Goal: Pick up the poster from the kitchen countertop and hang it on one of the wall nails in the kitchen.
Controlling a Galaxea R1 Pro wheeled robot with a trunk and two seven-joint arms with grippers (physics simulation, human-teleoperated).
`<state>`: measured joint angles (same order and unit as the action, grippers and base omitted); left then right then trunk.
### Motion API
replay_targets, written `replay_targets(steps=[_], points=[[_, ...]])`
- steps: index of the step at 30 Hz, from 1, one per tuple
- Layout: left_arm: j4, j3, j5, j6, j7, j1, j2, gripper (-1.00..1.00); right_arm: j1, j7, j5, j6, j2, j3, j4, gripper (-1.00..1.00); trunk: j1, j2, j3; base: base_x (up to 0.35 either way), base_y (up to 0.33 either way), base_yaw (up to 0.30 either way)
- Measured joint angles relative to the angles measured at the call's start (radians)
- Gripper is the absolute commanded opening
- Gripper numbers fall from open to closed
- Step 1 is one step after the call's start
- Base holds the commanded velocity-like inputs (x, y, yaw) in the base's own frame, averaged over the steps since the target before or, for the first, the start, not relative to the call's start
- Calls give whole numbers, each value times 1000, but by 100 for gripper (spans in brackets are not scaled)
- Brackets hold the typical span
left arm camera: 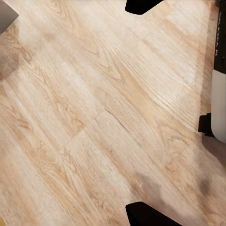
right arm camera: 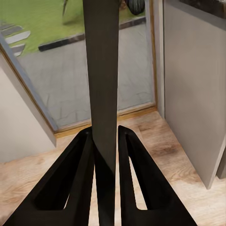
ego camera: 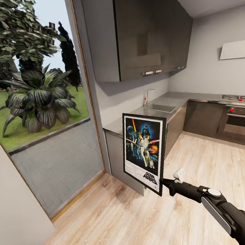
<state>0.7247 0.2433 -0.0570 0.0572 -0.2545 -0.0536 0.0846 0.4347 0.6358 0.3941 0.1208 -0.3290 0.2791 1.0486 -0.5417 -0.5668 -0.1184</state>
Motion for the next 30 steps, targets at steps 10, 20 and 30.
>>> replay_targets(steps=[10,20,30], points=[[0,0,0,0,0,0,0,100,0,0,0,0,0,0,0,-100,38,70,32,0,0,0],[0,0,0,0,0,0,0,100,0,0,0,1,0,0,0,-100,77,140,63,0,0,0],[0,0,0,0,0,0,0,100,0,0,0,0,0,0,0,-100,92,169,76,0,0,0]])
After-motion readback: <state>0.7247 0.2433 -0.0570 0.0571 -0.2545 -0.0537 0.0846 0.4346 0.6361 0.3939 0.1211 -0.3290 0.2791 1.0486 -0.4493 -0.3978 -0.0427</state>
